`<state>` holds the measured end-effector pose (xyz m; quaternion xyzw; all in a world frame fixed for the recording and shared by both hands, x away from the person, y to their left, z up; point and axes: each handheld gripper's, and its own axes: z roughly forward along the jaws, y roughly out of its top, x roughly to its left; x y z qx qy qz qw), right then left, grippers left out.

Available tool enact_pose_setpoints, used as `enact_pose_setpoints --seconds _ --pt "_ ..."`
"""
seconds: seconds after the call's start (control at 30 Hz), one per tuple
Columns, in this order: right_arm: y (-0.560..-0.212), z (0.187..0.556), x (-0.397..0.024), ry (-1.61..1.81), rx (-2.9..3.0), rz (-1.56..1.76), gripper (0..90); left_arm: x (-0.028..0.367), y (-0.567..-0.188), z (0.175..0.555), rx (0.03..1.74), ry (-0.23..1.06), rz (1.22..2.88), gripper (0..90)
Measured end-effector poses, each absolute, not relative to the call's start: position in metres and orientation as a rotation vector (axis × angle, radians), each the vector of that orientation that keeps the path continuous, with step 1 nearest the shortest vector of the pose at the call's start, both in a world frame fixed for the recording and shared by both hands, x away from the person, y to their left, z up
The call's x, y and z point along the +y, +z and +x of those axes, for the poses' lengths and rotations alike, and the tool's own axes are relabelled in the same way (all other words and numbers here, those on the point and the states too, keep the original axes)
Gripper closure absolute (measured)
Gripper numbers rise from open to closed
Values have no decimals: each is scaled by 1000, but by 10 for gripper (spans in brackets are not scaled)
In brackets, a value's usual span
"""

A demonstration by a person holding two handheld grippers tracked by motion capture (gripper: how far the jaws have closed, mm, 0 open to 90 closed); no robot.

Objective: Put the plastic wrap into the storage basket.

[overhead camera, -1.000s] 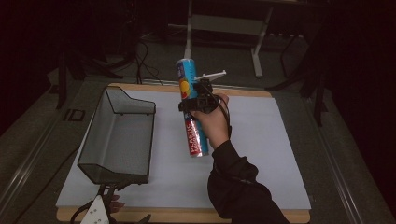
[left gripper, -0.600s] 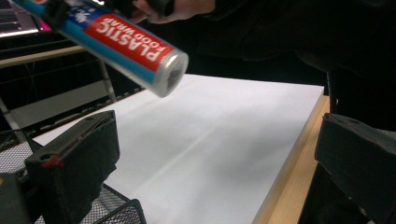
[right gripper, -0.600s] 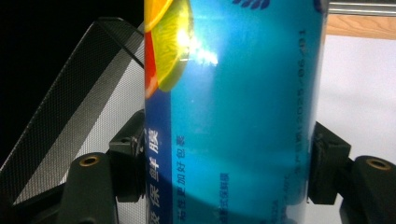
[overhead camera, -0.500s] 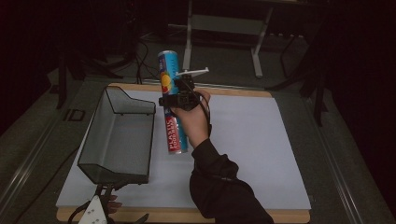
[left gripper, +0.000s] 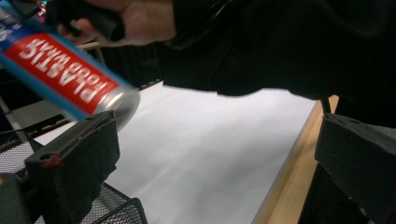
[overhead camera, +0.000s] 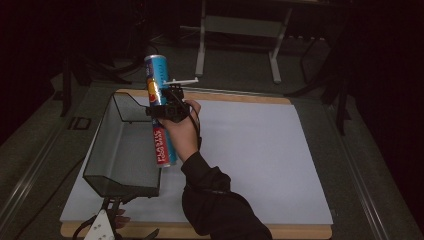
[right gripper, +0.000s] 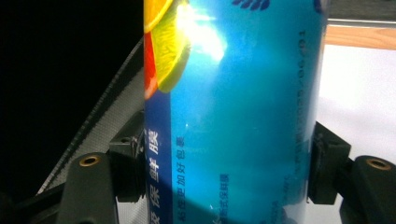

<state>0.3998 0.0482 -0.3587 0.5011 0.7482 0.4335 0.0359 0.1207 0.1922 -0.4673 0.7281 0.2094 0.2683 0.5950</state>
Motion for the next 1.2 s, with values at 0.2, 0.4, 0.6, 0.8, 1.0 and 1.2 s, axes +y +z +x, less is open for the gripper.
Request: enact_pose_setpoints --seconds 0.2,0.4,0.6,0.8,1.0,1.2 --pt "-369 397 65 1378 2280 1515 317 193 -467 120 486 620 1690 8" --pt "-382 394 81 1406 2296 1507 317 193 -467 119 491 627 1698 8" --pt "-400 389 100 1367 2339 1472 317 194 -466 119 491 620 1691 8" --pt "-417 391 107 1329 2351 1505 317 194 -466 119 491 612 1688 8" --pt "-433 391 113 1263 2375 1564 317 194 -466 118 490 620 1687 8" --pt "-448 387 115 1212 2387 1601 317 193 -465 117 483 623 1685 8"
